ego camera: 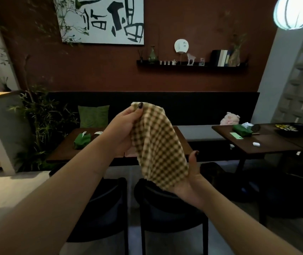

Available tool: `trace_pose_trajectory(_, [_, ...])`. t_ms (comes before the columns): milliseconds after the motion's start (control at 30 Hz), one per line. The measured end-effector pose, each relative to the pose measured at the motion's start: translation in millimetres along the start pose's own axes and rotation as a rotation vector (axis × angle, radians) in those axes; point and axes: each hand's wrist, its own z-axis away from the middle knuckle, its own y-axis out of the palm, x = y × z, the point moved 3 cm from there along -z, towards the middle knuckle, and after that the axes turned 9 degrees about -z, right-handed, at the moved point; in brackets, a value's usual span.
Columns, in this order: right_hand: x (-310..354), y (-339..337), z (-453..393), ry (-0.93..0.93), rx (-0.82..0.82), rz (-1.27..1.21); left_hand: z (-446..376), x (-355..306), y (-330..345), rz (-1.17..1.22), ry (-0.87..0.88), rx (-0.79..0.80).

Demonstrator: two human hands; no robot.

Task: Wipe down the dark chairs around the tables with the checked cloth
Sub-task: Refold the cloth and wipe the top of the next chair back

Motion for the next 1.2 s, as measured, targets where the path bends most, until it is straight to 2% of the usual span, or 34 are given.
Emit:
trace_pose_trajectory(67, [13.8, 16.8, -6.6, -0.117, -0.047, 0.019, -1.6, -3.7, -4.8, -0.012, 0.008, -0.030])
trace_pose_trajectory(133, [33.6, 20.5, -12.9, -0.244, -0.170, 0.090, -1.4, -9.1, -10.9, -0.055, 0.022, -0.085])
trace_pose_trajectory(233, [64.6, 15.0, -15.8, -0.334, -0.342, 0.179, -5.3, -12.6, -29.6, -0.262, 0.055, -0.262])
trace_pose_trajectory(400, [111.7, 20.8, -22.1, -0.323, -0.330, 0.497, -13.0, -15.5, -58.6, -0.476, 0.093, -0.456])
trace_pose_trajectory(467, [126.6, 27.5, -25.5, -0.328, -0.355, 0.742, -15.8, -15.3, -63.0, -0.512, 0.082, -0.414])
trace_pose_trajectory(567, [144.8, 43.6, -28.5, -0.426, -0.426, 1.040, -15.4, -15.8, -62.1, -0.448, 0.031, -0.231])
trace_pose_trajectory(633, [155.6, 55.1, -28.1, -0.530, -0.456, 1.220, -17.3, -17.8, -64.4, -0.535, 0.028, -0.155])
trace_pose_trajectory(700, [164.1, 63.1, -28.5, -0.604, -0.470, 1.333, -19.1, -21.2, -65.8, -0.645, 0.057, -0.160])
trace_pose_trajectory(900, [167.1, 74.0, -32.4, -0.685, -0.539, 1.446, -23.7, -21.1, -73.6, -0.726, 0.147, -0.321])
trace_pose_trajectory(1000, [161.2, 72.0, -32.8, -0.666, -0.536, 1.439, -24.4, -16.9, -80.5, -0.706, 0.175, -0.381])
trace_pose_trajectory(1200, [153.8, 69.8, -36.8, -0.624, -0.546, 1.473, -23.7, -9.4, -87.3, -0.843, 0.209, -0.442])
